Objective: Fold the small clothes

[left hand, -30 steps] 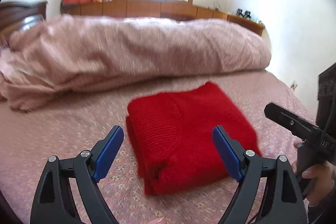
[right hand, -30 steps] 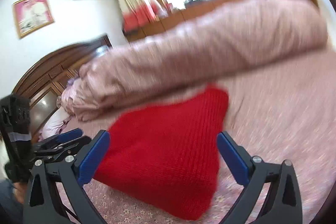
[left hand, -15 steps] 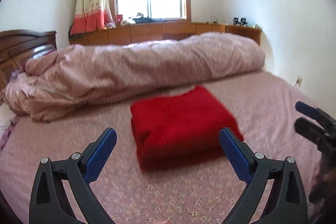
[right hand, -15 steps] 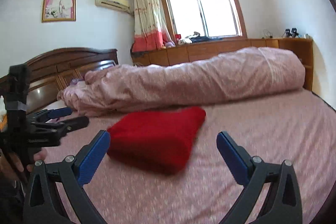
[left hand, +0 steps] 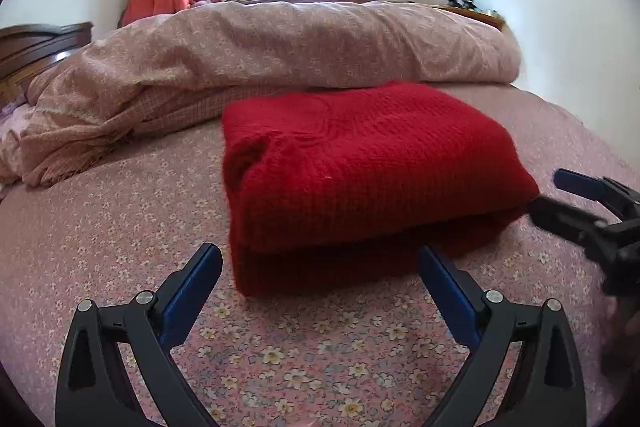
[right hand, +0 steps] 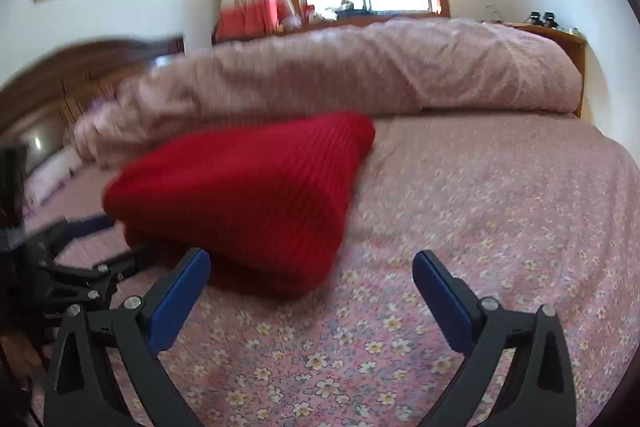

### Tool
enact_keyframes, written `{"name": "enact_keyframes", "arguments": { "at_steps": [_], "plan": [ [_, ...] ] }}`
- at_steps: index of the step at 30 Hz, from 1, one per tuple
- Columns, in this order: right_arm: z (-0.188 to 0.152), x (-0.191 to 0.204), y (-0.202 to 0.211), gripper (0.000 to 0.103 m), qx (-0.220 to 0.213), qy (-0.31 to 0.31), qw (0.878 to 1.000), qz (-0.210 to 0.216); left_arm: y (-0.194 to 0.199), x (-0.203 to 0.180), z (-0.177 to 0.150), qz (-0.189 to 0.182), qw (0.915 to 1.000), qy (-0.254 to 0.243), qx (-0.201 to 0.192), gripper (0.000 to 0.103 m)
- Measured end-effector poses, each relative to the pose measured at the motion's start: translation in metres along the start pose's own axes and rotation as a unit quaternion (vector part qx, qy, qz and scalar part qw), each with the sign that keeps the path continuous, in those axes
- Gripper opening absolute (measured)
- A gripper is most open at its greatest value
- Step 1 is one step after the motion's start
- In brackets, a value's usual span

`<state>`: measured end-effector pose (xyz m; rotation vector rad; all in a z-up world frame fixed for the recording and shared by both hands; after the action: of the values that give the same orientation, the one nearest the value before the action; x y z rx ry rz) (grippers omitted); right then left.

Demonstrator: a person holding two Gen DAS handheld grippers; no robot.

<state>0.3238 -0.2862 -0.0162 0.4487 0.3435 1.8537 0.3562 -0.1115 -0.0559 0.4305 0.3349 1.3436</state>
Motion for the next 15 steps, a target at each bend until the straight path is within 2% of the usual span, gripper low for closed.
{"name": "enact_keyframes", "arguments": {
  "at_steps": [4,9,15],
  "plan": [
    [0.001,0.003,0.004,0.103,-0.012,0.008,1.0,0.005,0.005,-0.006,0.003,-0.012,0.9998,-0.005,-0.017,0.095],
    [0.004,0.002,0.011,0.103,-0.028,0.006,1.0,0.004,0.004,-0.005,0.002,-0.012,0.9998,0.0,-0.015,0.095],
    [0.006,0.005,0.01,0.103,-0.025,0.013,1.0,0.003,0.004,-0.004,0.001,-0.011,0.9998,0.004,-0.015,0.095]
  ]
}}
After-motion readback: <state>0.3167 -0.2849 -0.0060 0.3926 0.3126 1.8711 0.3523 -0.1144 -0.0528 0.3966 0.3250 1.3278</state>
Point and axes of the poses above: each gripper's, at about its wrist camera, not at the fingertips, and y roughly against the way its jaws point, x to its left, z to its top, the point moved 9 cm from there along -y, roughly the way its jaws point, and after that the axes turned 7 degrees about -x, right-handed, at the moved point
